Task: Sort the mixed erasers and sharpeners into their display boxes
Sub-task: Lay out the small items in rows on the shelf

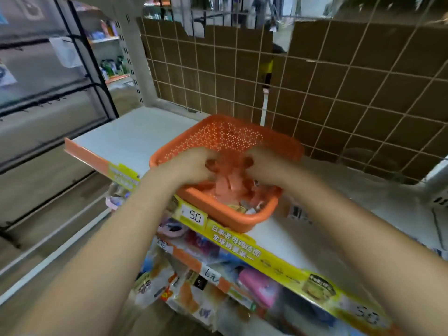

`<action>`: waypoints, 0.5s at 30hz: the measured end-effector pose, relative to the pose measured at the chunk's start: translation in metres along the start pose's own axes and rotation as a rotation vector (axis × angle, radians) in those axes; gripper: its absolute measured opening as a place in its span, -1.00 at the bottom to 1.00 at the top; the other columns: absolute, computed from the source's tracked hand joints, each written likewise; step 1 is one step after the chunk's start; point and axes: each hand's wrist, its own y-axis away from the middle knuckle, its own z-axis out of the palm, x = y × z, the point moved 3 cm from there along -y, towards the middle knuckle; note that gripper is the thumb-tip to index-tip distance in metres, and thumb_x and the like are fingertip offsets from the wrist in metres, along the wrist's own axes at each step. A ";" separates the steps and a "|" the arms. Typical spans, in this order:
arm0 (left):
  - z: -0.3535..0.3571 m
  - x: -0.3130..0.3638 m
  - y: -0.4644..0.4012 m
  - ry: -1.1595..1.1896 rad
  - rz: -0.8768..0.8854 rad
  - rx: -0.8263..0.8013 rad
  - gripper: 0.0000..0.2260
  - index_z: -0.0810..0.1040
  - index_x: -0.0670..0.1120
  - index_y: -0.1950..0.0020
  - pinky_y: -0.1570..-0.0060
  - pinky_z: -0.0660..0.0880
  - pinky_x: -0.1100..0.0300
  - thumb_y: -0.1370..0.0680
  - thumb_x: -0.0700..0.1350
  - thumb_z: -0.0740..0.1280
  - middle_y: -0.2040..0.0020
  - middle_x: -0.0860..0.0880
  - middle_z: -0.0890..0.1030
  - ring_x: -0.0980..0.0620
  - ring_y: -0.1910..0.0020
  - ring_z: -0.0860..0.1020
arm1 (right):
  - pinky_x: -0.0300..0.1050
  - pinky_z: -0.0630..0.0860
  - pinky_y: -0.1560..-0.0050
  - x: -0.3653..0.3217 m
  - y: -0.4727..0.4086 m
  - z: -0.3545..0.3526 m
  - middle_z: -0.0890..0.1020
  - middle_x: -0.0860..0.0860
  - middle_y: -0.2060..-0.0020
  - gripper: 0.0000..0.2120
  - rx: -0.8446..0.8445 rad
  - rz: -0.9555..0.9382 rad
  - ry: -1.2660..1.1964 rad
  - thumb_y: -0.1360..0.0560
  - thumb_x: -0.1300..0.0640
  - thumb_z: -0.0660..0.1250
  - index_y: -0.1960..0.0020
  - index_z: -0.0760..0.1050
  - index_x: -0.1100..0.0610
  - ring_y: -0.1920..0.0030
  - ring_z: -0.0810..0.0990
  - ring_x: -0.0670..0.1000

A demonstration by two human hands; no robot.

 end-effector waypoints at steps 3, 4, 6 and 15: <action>0.007 -0.008 -0.025 -0.150 0.057 -0.226 -0.55 0.49 -0.04 -0.27 -0.04 0.47 0.16 -0.39 -0.20 0.43 -0.16 -0.07 0.57 -0.06 -0.09 0.52 | -0.23 0.32 0.22 -0.001 -0.016 0.015 0.56 0.07 0.01 -0.72 -0.081 0.137 0.168 -0.45 0.13 0.34 -0.14 0.50 0.16 -0.02 0.53 0.08; 0.008 -0.009 -0.032 -0.180 0.089 -0.269 -0.53 0.47 -0.04 -0.28 -0.06 0.47 0.16 -0.39 -0.21 0.44 -0.19 -0.07 0.56 -0.06 -0.11 0.52 | -0.24 0.31 0.19 -0.001 -0.021 0.020 0.56 0.08 -0.04 -0.66 -0.095 0.171 0.201 -0.43 0.07 0.37 -0.17 0.49 0.15 -0.06 0.53 0.08; 0.010 -0.010 -0.040 -0.203 0.157 -0.306 -0.49 0.45 -0.01 -0.30 -0.05 0.45 0.23 -0.38 -0.21 0.45 -0.22 -0.04 0.54 -0.05 -0.14 0.51 | -0.23 0.31 0.14 -0.002 -0.026 0.027 0.56 0.11 -0.12 -0.57 -0.108 0.225 0.220 -0.41 0.03 0.41 -0.22 0.47 0.14 -0.10 0.52 0.08; 0.025 -0.006 -0.051 -0.283 0.379 -0.310 -0.59 0.50 -0.03 -0.18 0.16 0.31 0.24 -0.37 -0.09 0.48 -0.07 -0.01 0.55 0.02 0.02 0.46 | -0.19 0.39 0.05 0.000 -0.034 0.033 0.54 0.13 -0.14 -0.55 -0.127 0.332 0.256 -0.37 0.06 0.45 -0.20 0.47 0.19 -0.12 0.52 0.11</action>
